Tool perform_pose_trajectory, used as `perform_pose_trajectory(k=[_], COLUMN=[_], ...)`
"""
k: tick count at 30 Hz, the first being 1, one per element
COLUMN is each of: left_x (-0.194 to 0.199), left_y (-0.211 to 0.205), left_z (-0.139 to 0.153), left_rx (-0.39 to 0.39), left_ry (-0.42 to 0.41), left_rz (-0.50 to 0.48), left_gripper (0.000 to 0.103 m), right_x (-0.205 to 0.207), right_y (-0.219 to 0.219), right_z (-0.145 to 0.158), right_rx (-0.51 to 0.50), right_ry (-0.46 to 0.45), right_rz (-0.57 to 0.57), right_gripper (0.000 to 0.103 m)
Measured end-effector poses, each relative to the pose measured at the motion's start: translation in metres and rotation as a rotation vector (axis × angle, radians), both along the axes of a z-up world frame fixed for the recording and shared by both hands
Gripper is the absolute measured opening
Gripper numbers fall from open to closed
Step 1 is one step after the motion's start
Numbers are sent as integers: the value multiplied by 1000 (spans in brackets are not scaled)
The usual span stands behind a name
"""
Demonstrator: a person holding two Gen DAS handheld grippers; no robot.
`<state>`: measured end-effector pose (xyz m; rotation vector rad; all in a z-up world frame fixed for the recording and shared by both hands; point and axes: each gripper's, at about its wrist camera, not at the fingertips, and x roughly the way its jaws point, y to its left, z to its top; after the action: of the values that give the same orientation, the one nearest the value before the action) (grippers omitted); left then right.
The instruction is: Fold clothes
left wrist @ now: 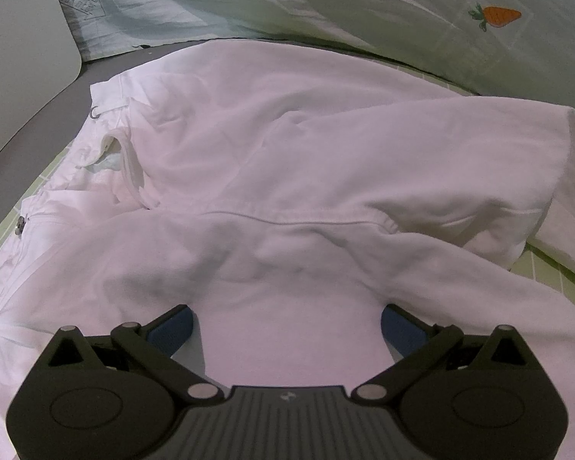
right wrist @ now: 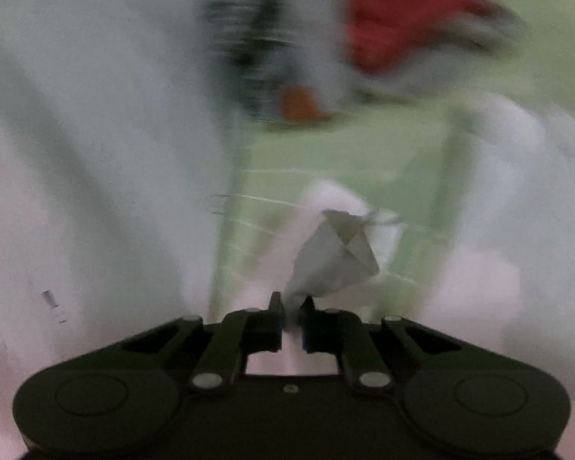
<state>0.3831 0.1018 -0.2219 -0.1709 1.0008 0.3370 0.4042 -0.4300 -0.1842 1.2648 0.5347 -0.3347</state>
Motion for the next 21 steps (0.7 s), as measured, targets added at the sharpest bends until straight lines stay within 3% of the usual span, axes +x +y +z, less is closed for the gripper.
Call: perform_pose_trajectory(k=[5, 8, 11, 13, 15, 17, 21], left_x=[0, 0, 0, 0, -1, -1, -3], left_y=[0, 1, 2, 2, 2, 2, 3], left_z=[1, 1, 2, 2, 2, 2, 2], left_rx=[-1, -3, -4, -3, -2, -2, -1], left_ry=[2, 3, 3, 1, -1, 0, 1], left_rz=[-3, -5, -8, -10, -10, -11, -15], left_gripper=[103, 103, 103, 103, 103, 103, 103], right_x=[70, 92, 84, 69, 54, 45, 44], right_y=[4, 7, 6, 4, 1, -4, -24], right_z=[83, 134, 166, 172, 167, 150, 79], right_rx=[-102, -119, -135, -181, -270, -353, -498], right_ry=[-206, -340, -436, -448, -392, -279, 93], right_rz=[94, 121, 101, 68, 36, 15, 35], right_gripper=[8, 7, 7, 6, 6, 6, 9])
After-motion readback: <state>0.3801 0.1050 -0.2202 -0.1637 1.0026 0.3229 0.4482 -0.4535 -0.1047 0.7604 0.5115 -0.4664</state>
